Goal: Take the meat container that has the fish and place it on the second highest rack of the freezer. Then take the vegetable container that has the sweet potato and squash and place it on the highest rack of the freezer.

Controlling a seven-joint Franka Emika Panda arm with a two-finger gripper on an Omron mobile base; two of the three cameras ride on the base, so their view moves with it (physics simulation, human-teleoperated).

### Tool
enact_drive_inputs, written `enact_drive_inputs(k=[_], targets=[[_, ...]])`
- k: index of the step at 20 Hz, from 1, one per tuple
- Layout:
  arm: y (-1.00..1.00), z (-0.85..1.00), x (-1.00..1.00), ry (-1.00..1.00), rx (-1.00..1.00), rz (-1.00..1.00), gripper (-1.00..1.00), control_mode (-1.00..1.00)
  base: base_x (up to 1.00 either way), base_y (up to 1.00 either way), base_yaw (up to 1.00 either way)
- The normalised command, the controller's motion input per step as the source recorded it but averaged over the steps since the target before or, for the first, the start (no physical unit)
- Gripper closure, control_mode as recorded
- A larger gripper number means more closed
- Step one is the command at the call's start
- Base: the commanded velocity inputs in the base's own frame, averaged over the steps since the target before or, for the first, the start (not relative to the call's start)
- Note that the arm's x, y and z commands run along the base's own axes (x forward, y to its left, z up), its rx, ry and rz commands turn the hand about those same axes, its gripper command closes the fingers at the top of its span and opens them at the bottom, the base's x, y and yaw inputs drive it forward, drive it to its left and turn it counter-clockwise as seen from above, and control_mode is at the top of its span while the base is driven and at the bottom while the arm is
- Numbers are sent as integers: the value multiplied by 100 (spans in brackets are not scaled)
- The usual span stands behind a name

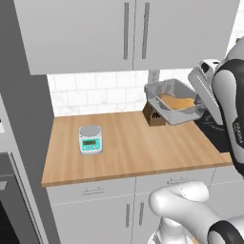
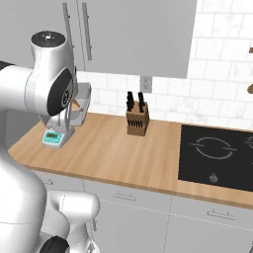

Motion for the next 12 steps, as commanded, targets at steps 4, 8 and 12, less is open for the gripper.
enact_drive_inputs(k=[4, 8, 12], targets=[[0, 0, 0, 0, 0, 0, 100, 100, 0, 0, 0], [0, 0, 0, 0, 0, 0, 100, 100, 0, 0, 0], [0, 0, 0, 0, 0, 0, 100, 100, 0, -5, 1]])
